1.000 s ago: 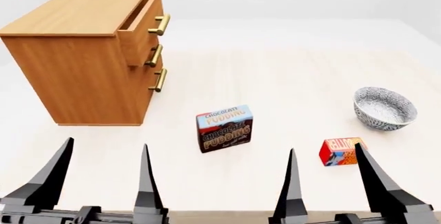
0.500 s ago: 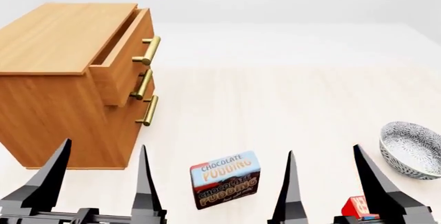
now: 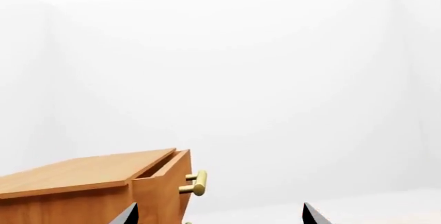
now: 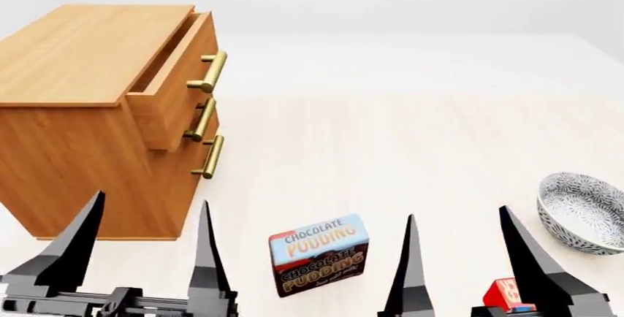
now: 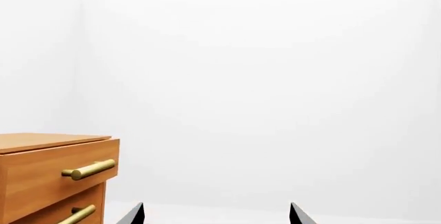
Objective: Put the butter at the back in the top drawer of the cabinet and close it.
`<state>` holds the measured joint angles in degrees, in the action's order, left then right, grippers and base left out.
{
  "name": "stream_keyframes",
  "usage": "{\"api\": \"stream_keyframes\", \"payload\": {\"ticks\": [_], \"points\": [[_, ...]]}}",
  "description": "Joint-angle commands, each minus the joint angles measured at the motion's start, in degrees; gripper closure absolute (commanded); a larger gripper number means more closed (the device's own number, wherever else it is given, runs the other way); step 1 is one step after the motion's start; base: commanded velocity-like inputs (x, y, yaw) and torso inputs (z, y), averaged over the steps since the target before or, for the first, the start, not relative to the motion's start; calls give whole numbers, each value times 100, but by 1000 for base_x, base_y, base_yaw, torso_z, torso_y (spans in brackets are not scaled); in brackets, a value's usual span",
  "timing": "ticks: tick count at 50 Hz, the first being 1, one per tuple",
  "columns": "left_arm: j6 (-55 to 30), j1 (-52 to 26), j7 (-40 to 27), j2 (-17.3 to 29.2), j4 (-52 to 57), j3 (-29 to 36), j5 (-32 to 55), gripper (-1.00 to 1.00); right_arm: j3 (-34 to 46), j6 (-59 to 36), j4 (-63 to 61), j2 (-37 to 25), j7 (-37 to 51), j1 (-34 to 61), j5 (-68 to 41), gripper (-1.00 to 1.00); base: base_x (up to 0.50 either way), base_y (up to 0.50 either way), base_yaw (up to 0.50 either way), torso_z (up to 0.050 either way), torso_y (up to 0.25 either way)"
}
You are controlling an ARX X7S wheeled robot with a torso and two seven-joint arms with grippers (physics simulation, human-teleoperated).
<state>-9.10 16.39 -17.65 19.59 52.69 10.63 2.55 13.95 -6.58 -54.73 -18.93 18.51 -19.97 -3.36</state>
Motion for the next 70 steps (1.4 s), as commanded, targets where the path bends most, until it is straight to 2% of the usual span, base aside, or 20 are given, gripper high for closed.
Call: {"api": "stream_keyframes", "payload": {"ticks": [1,4,8,11,15,26,35,42,55,60,65,70], "points": [[-1795,-1206,105,-29,560,50,391,-100,11,11,-17,-45,41,-15,-28,-100,0,0,0,0,0],[-3134,-2444,-113,85,727,-16,1138,-100,23,5,-29,-61,46,-23,-29,-100,0,0,0,0,0],[-4460,-4196,-1268,646,724,-46,2973,-100,9,-7,-82,-95,57,-47,-50,-100,0,0,0,0,0],[-5577,-5471,-1388,404,391,-443,3858,-100,-23,-6,-93,-122,62,-49,-96,-100,0,0,0,0,0],[-6144,-6619,-1350,290,-408,-362,4024,-100,-62,16,-93,-163,60,-66,-166,-100,0,0,0,0,0],[-5835,-8481,-659,-6,-3265,546,3382,-100,-204,-158,-203,-272,69,51,-441,-100,0,0,0,0,0],[-5104,-9706,-36,-302,-5547,1409,2650,-100,-383,-130,-93,-358,48,134,-738,-100,0,0,0,0,0],[-4560,-10693,385,-666,-7410,1828,2208,-100,-612,-43,43,-423,43,168,-1021,-100,0,0,0,0,0],[-3189,-11574,953,-1331,-10914,2087,1721,-100,-836,77,149,-522,51,157,-1295,-100,0,0,0,0,0],[-3291,-12199,1496,-1775,-12726,2177,1664,-100,-852,114,208,-526,56,179,-1335,-100,0,0,0,0,0],[-4332,-12365,1927,-1853,-12758,1896,1785,-100,-804,94,267,-519,58,241,-1344,-100,0,0,0,0,0],[-4784,-12501,1947,-1848,-12761,1560,1666,-100,-778,66,285,-527,68,290,-1354,-100,0,0,0,0,0]]}}
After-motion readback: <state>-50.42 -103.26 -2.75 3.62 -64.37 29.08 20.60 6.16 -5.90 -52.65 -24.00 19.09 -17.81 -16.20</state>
